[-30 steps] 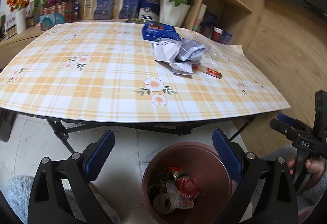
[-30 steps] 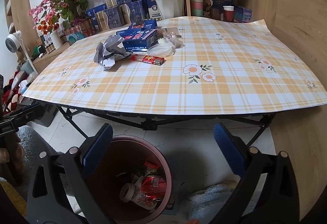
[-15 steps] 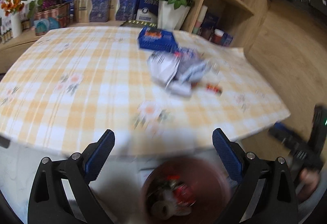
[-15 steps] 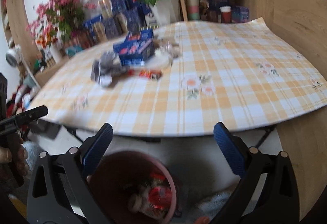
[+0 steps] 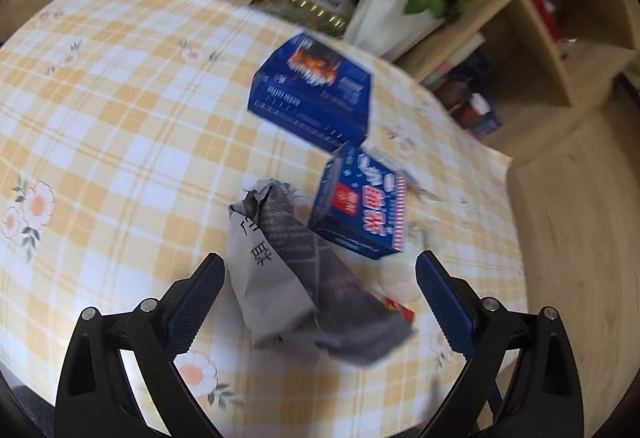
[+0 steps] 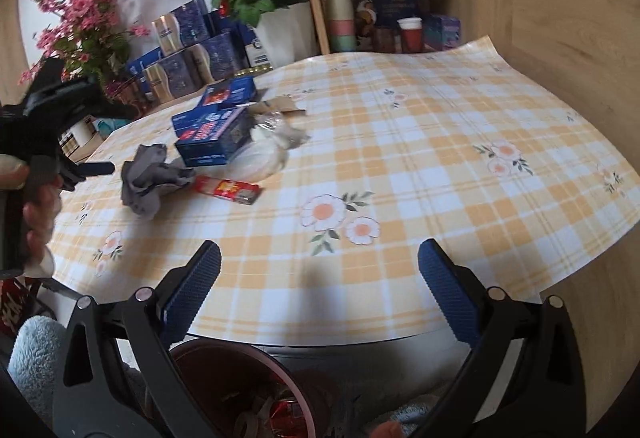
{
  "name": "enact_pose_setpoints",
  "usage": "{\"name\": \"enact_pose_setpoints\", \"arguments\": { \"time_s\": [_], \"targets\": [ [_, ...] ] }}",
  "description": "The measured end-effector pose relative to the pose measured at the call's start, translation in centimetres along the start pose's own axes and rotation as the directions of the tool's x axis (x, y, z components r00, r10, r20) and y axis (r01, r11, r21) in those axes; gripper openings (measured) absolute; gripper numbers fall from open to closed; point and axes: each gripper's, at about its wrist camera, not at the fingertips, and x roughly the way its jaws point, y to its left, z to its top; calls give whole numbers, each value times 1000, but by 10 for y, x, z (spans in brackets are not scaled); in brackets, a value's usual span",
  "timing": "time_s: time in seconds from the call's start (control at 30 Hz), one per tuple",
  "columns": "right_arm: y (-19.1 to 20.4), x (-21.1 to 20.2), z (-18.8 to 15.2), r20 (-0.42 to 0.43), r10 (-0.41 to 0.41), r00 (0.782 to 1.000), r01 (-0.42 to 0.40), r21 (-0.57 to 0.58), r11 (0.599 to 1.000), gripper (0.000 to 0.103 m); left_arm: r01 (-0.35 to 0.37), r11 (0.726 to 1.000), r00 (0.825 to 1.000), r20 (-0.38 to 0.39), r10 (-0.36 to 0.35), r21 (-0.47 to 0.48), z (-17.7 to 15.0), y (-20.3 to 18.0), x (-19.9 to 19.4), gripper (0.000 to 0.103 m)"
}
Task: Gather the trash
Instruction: 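Grasp the crumpled white-grey paper bag on the table with the left tool, then grasp the blue Guangming box with the right tool while the left tool holds the paper bag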
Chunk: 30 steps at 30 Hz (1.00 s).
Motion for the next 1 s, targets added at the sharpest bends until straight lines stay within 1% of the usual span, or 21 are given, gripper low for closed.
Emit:
{"name": "enact_pose_setpoints", "arguments": {
  "time_s": [0.07,0.17,0.2,0.23,0.3,0.33,0.37,0.4,0.43,0.53,0.63,0.77,0.87,1.0],
  "targets": [
    [-5,1,0,-2,-10,1000,10,10,1000,97,-23,1000,999,-26,22,-13,-1,4,12,94],
    [-9,4,2,-2,-8,1000,8,25,1000,97,-18,1000,998,-63,17,-26,-8,9,26,94],
    [-9,5,3,-4,-6,1000,6,26,1000,97,-17,1000,997,-74,15,-19,-12,11,30,90],
    [-8,7,3,-2,-3,1000,3,20,1000,97,-22,1000,996,-82,21,-6,-15,11,32,77],
    [-4,8,5,-2,-1,1000,1,5,1000,97,-21,1000,995,-101,22,10,-19,14,34,65],
    [0,9,7,-2,3,1000,-3,-7,1000,97,-18,1000,995,-100,19,7,-20,16,32,49],
    [3,9,8,-2,10,1000,-10,-14,1000,97,-10,1000,995,-103,11,6,-21,21,29,44],
    [6,10,10,-2,22,1000,-22,-21,1000,97,-6,1000,996,-94,7,9,-20,23,25,37],
    [10,12,14,-4,42,999,-42,-27,999,97,0,1000,997,-72,2,22,-21,26,18,35],
    [23,19,27,-11,82,997,-82,-33,996,97,0,996,1000,-22,2,90,-22,27,-1,31],
    [42,29,46,-22,122,992,-123,-34,992,97,4,993,1000,26,-7,115,-23,34,-22,31],
    [76,46,76,-30,166,986,-167,-60,984,97,-30,993,994,103,18,112,-25,53,-50,31],
    [103,72,95,-74,189,979,-194,-72,978,97,-55,994,989,145,41,91,-28,73,-70,31],
    [133,110,113,-138,157,978,-169,-81,982,97,-88,993,980,186,74,73,-32,98,-91,31]
  ]
}}
